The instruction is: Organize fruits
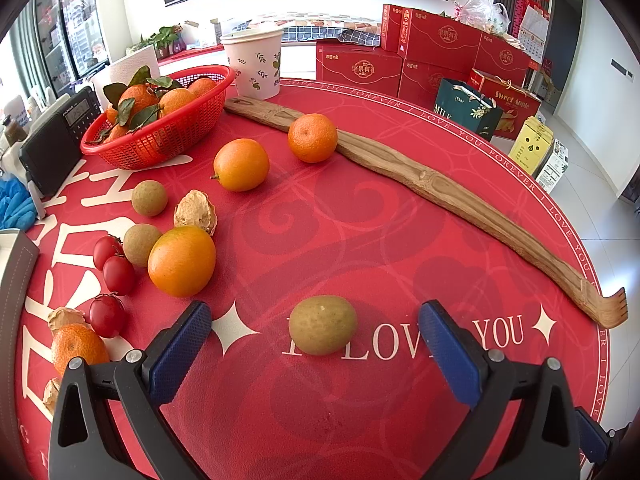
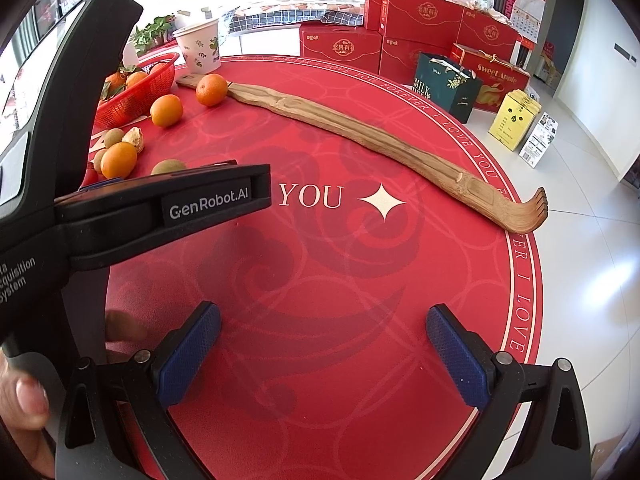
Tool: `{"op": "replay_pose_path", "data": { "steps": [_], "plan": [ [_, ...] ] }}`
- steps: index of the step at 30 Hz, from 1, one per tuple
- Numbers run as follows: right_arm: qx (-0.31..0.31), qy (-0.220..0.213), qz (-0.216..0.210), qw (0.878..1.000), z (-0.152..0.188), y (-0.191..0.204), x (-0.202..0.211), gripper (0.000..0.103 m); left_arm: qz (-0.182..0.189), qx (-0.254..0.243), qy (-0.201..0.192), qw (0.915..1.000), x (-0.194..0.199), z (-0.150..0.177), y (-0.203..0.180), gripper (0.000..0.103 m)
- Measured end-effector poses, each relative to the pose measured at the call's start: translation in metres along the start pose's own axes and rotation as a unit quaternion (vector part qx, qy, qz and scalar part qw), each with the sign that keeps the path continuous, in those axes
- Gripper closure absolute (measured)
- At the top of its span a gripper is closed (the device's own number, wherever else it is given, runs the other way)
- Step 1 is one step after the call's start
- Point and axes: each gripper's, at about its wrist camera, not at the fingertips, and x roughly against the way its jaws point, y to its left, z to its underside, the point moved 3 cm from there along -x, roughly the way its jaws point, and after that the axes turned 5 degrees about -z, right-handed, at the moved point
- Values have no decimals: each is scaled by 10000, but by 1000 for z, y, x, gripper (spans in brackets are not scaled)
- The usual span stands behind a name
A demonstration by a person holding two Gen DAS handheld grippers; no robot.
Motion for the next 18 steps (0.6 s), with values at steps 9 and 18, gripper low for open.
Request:
{"op": "replay_pose_path", "data": {
  "steps": [9,18],
  "plan": [
    [2,-6,-2,10000,1,-1,0,0,-280,-239,-689,9969,57,25,65,0],
    [-46,-16,23,10000,3,-1,1,0,-622,7,-152,9979,30,57,141,0]
  ]
}}
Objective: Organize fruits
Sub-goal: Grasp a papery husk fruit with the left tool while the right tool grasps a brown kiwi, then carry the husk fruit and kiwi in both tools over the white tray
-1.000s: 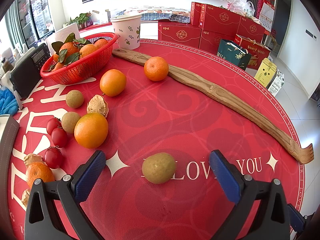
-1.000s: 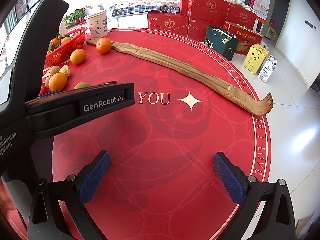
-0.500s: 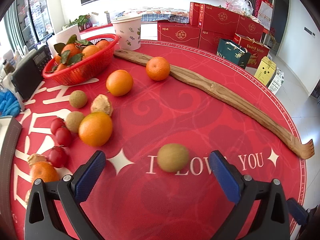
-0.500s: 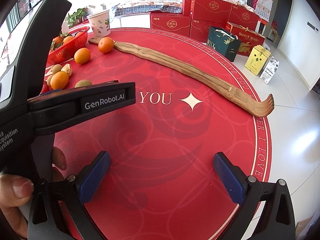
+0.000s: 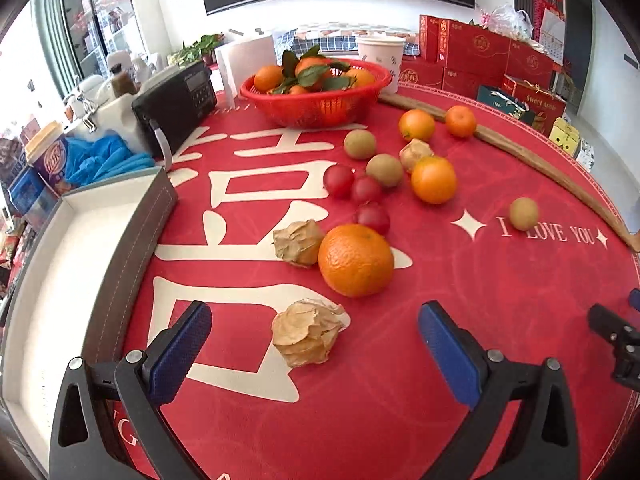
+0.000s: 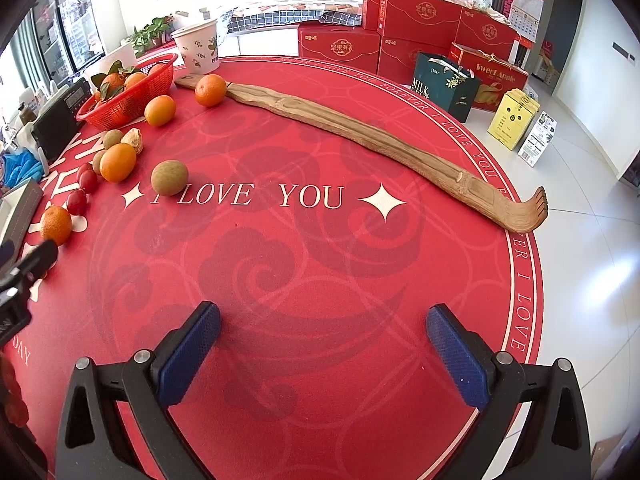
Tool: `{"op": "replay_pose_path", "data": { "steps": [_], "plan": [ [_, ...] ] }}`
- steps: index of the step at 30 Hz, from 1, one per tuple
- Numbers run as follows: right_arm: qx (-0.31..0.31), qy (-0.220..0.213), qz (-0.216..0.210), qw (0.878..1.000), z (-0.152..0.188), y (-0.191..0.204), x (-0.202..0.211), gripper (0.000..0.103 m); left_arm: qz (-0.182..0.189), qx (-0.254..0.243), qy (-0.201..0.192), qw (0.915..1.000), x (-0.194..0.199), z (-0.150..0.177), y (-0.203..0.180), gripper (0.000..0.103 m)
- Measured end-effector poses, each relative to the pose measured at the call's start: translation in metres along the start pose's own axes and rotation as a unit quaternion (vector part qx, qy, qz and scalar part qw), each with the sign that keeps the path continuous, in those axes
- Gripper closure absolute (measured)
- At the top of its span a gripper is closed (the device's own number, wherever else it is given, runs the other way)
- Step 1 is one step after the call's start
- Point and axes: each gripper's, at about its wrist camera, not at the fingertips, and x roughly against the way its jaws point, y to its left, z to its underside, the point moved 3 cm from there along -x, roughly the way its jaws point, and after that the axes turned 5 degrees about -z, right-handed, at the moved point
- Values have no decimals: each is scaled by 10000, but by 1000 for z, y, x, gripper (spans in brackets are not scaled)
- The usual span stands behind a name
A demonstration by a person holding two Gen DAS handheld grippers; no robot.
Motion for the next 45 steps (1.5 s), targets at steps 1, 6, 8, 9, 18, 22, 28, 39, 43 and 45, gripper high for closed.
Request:
{"op": "replay_pose_path", "data": {
  "steps": [1,6,8,9,18,22,28,39,43,45],
  "plan": [
    [-4,-7,5,10000,0,0,0,0,107,78,44,9999,-3,-1,3,0],
    [-4,-94,4,10000,0,2,0,0,328,380,199,9985,-9,-4,12,0],
    [73,-76,-48,9999,-5,8,-3,0,353,344,188,9986,-7,-4,11,0],
    [181,-58,-115,9998,-10,15,-7,0,343,359,195,9986,-7,-4,10,0],
    [739,-174,-461,9960,-62,72,-44,7,310,368,170,9987,-3,-4,8,15],
    [770,-380,-455,9953,-72,80,-44,51,385,223,-20,9990,8,-3,4,65],
    [690,-358,-855,9933,-65,82,-35,76,582,287,-48,9979,17,9,21,77],
    [228,-597,-1725,9829,-57,84,-3,76,845,363,-631,9938,49,-4,53,77],
    [378,-676,-1827,9801,-54,101,2,76,830,510,-879,9913,54,-9,67,77],
    [411,-666,-1855,9795,-52,108,1,76,844,556,-780,9918,51,-8,75,77]
  ]
}}
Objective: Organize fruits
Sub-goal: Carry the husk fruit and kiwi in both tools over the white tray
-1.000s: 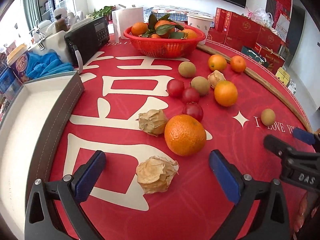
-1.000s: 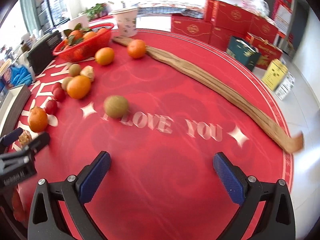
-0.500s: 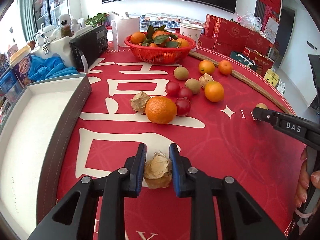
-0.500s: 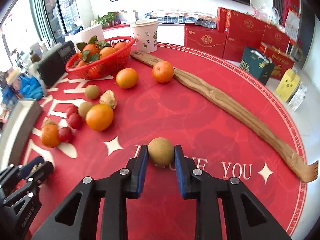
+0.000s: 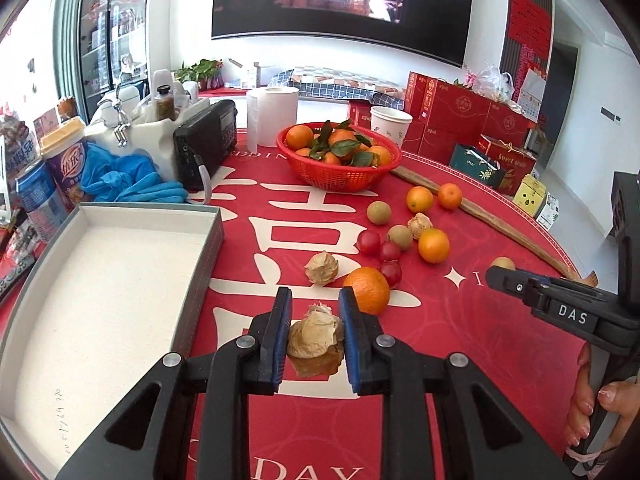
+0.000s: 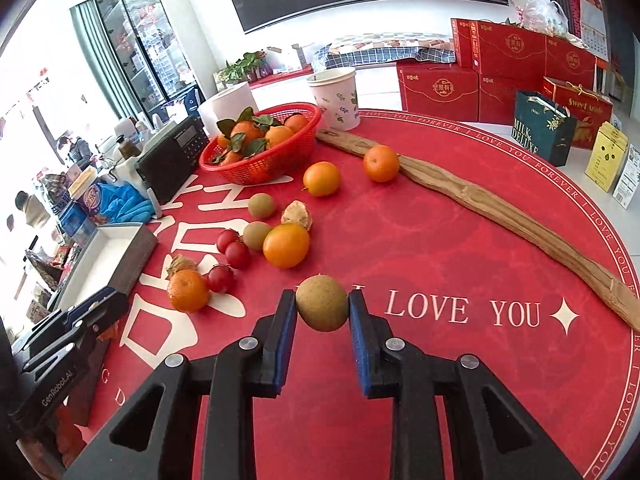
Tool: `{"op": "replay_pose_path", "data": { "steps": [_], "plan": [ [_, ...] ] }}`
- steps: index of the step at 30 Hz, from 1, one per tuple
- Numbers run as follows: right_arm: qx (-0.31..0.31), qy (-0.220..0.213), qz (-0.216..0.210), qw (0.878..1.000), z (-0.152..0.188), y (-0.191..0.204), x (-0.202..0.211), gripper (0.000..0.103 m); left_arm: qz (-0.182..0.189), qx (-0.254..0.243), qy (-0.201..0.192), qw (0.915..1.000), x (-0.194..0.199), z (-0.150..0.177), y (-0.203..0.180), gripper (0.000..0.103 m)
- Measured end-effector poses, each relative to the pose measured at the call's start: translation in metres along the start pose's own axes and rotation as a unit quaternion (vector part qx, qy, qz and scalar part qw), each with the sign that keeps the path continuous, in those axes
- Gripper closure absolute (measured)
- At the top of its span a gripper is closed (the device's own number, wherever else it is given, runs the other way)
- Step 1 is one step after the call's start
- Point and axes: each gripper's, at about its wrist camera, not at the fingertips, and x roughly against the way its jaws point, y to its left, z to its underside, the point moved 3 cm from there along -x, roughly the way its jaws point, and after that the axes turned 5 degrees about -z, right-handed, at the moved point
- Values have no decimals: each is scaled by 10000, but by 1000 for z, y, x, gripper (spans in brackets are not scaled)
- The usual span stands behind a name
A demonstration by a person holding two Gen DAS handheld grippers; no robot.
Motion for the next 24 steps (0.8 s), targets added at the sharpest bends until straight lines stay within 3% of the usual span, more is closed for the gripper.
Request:
{"op": "replay_pose_path", "data": {
  "steps": [15,24],
  "plan": [
    [299,236,-484,9981,-2,59,-26,76,-401,586,-179,9973,18,-7,69,77],
    [891,438,-994,9901,-10,139,-40,76,-755,966,-130,9924,21,-1,118,77]
  ]
}}
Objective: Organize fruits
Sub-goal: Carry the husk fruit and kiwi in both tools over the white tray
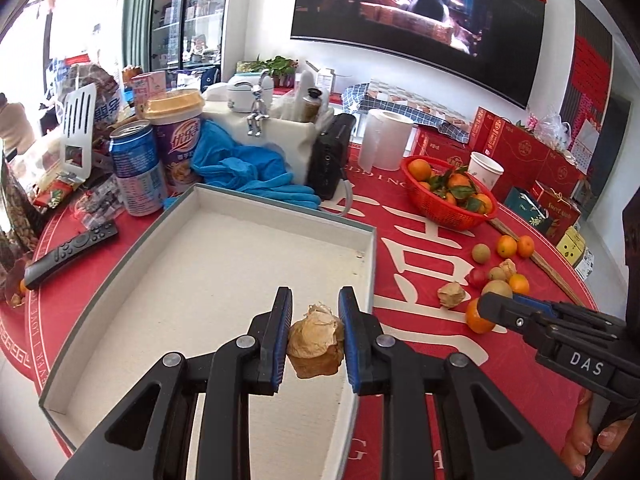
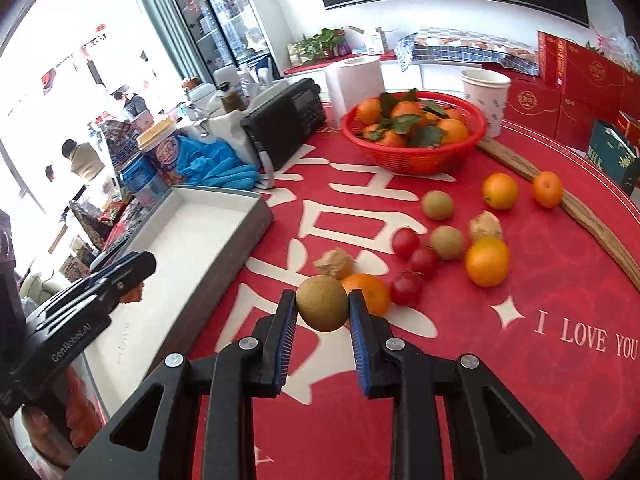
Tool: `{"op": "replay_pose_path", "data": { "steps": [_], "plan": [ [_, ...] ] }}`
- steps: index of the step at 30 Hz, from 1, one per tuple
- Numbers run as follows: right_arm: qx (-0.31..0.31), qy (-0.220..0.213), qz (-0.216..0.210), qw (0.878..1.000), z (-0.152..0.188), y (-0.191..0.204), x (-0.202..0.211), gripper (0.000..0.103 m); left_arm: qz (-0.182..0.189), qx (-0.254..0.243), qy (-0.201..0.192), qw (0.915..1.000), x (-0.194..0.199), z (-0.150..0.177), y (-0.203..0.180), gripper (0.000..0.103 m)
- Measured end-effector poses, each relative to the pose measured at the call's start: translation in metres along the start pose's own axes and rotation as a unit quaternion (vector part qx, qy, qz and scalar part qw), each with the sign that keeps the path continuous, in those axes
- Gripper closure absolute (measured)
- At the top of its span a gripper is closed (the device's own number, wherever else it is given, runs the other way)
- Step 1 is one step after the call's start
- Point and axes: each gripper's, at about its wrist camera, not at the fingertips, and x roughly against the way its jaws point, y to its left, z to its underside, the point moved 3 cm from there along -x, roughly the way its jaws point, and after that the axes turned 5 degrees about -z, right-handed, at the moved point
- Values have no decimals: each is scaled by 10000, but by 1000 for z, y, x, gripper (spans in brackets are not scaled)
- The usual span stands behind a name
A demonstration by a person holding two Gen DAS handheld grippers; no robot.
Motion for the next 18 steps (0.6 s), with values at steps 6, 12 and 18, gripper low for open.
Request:
{"op": "replay_pose_path", "data": {
  "steps": [6,12,18],
  "plan": [
    [408,188,-379,9983,-19,59,-37,76,-243,276,111,9993,-7,4,34,77],
    [484,575,-547,9957,-22,89,-80,76,-436,372,485,9972,-25,15,61,77],
    [675,961,-423,9922,-8,101,-112,76,-366,195,771,9962,-34,27,60,77]
  ]
}}
